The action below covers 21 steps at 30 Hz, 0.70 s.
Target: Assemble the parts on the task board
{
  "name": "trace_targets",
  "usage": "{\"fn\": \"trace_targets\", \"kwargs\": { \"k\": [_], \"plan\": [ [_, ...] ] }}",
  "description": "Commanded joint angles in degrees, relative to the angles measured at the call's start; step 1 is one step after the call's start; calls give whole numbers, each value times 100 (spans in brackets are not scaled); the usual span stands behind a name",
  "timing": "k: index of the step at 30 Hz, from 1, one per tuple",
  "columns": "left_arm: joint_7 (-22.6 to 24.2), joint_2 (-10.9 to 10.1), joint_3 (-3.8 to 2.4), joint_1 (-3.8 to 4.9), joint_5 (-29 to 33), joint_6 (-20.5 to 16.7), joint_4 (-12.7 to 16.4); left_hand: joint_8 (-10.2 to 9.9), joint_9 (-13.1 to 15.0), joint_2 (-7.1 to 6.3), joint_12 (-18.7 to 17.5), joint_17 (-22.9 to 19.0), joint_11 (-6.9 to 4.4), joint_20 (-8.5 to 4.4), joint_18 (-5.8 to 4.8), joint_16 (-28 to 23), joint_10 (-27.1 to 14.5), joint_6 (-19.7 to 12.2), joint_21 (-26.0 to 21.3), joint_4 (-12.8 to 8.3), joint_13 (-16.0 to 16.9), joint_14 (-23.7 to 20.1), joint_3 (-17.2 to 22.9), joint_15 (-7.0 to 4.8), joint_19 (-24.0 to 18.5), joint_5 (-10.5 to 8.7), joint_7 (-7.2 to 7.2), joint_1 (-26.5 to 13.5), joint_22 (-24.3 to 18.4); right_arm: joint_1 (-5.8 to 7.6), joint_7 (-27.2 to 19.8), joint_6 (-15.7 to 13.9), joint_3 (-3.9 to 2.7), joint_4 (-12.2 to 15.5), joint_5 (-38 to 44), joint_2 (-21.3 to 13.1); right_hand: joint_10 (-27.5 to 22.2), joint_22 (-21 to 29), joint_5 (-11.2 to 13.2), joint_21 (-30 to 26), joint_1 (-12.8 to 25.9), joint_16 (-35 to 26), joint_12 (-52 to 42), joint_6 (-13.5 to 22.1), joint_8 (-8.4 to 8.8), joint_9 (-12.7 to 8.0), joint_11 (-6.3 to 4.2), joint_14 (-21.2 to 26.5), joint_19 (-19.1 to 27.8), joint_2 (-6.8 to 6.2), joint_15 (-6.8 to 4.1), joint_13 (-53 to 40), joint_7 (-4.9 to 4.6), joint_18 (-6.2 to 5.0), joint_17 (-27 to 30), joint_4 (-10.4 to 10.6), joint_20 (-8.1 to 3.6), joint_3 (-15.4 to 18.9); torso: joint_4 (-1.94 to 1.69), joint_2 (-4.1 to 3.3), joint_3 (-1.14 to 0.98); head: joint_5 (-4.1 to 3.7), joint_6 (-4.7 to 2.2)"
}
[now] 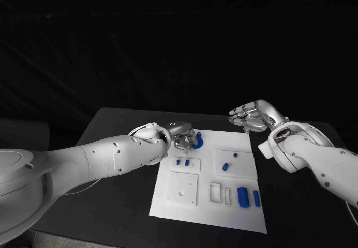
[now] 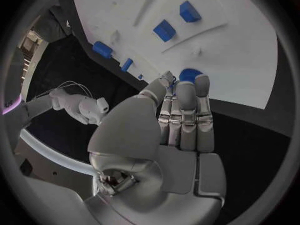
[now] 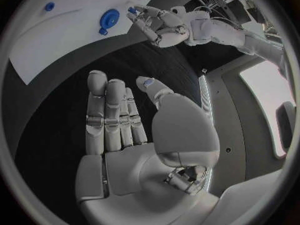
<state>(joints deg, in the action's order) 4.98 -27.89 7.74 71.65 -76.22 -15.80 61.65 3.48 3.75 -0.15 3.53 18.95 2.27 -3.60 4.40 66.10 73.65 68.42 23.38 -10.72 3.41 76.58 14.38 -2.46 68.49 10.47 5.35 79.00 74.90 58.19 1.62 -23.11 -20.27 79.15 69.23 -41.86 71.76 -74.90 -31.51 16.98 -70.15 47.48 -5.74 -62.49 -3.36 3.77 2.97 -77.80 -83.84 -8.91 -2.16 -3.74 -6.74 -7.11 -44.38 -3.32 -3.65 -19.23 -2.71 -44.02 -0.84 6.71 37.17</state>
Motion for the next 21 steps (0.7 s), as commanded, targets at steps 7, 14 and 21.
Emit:
{"fn": "trace_targets", "kwargs": {
  "k": [7, 14, 21],
  "plan": [
    [-142, -418, -50, 58, 59, 138, 409, 10, 4, 17, -13, -5, 16, -2, 54, -39, -7, 21, 20, -43, -4, 32, -6, -10, -9, -3, -2, -25, 118, -3, -55, 62, -3, -4, -4, -42, 8, -174, 3, -20, 27, -20, 19, 48, -24, 2, 13, -35, -149, -8, 10, 7, -5, -64, 5, 21, 36, -25, 2, -2, 6, -6, 6],
    [-172, -604, -52, 67, -101, 203, 468, 10, 4, 3, -12, -7, 15, -1, 52, -49, 6, 30, 25, -59, -3, 31, -20, -9, -19, -8, -1, -10, 122, -3, -55, 62, -3, -13, -5, -55, 8, -174, 3, -20, 27, -20, 19, 48, -24, 2, 13, -35, -149, -8, 10, 7, -5, -64, 5, 21, 36, -25, 6, -6, -2, 7, 21],
    [-135, -575, -49, 67, -151, 302, 375, 9, 3, -4, -14, -8, 14, -2, 52, -56, 11, 35, 30, -65, -4, 29, -29, -10, -24, -4, -3, -4, 122, -3, -62, 53, -3, -12, -5, -45, 14, -181, -3, -43, 20, -18, 20, 41, -24, 2, 11, -30, -155, -5, 9, 7, -3, -62, 12, 23, 35, -33, 17, -7, 0, 40, 25]
  ]
}}
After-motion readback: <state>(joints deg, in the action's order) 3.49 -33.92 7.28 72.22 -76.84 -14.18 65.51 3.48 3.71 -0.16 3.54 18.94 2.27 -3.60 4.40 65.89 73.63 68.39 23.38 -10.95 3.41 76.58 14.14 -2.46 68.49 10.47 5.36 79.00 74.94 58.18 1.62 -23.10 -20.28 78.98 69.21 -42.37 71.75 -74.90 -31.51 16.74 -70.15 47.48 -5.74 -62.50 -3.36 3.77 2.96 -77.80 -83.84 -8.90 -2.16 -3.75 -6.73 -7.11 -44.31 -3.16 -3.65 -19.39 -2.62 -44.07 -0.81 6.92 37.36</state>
